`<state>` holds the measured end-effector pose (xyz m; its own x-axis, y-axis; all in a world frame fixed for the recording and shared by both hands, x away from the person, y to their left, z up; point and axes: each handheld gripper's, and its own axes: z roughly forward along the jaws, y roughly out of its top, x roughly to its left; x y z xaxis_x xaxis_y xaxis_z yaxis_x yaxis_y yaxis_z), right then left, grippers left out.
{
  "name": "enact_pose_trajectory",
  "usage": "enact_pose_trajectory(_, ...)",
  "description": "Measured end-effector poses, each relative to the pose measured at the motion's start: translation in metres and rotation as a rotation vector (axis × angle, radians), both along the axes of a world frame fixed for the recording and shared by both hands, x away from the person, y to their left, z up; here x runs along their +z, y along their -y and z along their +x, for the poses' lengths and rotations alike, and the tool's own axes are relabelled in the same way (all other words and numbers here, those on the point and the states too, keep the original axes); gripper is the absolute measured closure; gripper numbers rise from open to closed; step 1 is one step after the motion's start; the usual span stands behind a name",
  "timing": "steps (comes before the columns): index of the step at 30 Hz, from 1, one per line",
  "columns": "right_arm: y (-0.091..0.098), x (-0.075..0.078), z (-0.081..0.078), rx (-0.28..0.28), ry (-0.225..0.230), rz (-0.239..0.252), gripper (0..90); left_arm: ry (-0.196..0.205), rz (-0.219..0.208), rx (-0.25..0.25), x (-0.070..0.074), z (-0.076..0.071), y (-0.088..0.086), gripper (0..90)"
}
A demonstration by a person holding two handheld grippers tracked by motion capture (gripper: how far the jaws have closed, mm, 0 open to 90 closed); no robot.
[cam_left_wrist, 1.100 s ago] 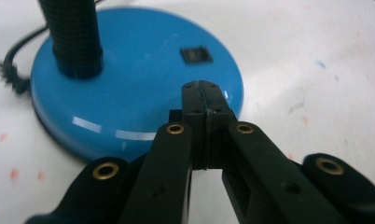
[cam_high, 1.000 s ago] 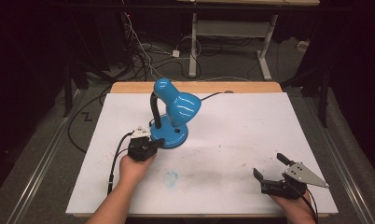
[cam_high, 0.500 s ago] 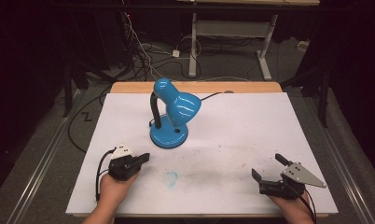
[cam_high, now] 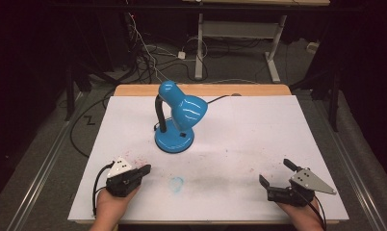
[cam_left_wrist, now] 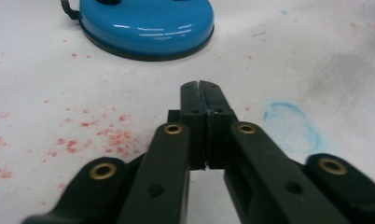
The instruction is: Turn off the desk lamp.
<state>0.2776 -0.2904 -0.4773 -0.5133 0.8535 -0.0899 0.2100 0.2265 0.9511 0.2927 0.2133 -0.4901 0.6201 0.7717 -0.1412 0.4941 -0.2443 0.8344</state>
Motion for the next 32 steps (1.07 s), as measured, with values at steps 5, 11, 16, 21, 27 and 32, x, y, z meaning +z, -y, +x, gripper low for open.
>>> enact_pose_trajectory(5, -0.0005, -0.0016, 0.0008, -0.004, -0.008, -0.002, 0.2, -0.013, -0.001, -0.012, -0.0004, 0.0028, -0.0003, 70.5)
enact_pose_trajectory(11, -0.0006, -0.0020, 0.0007, 0.001, -0.007, -0.008, 0.2, -0.050, 0.011, -0.051, -0.0024, 0.0066, 0.0006, 42.7)
enact_pose_trajectory(16, -0.0002, -0.0018, 0.0004, -0.002, -0.007, -0.004, 0.2, -0.046, 0.021, -0.052, -0.0010, 0.0068, 0.0042, 14.2)
enact_pose_trajectory(21, -0.0011, -0.0007, -0.0007, 0.002, -0.003, -0.005, 0.2, -0.043, 0.034, -0.052, -0.0010, 0.0063, 0.0062, 0.0)
enact_pose_trajectory(27, -0.0007, -0.0024, 0.0002, 0.002, -0.009, -0.006, 0.2, 0.017, 0.013, -0.037, 0.0041, 0.0043, 0.0019, 0.0)
enact_pose_trajectory(32, -0.0011, -0.0052, 0.0038, -0.004, -0.030, -0.007, 0.2, -0.006, 0.001, -0.024, 0.0010, 0.0074, -0.0024, 0.0)
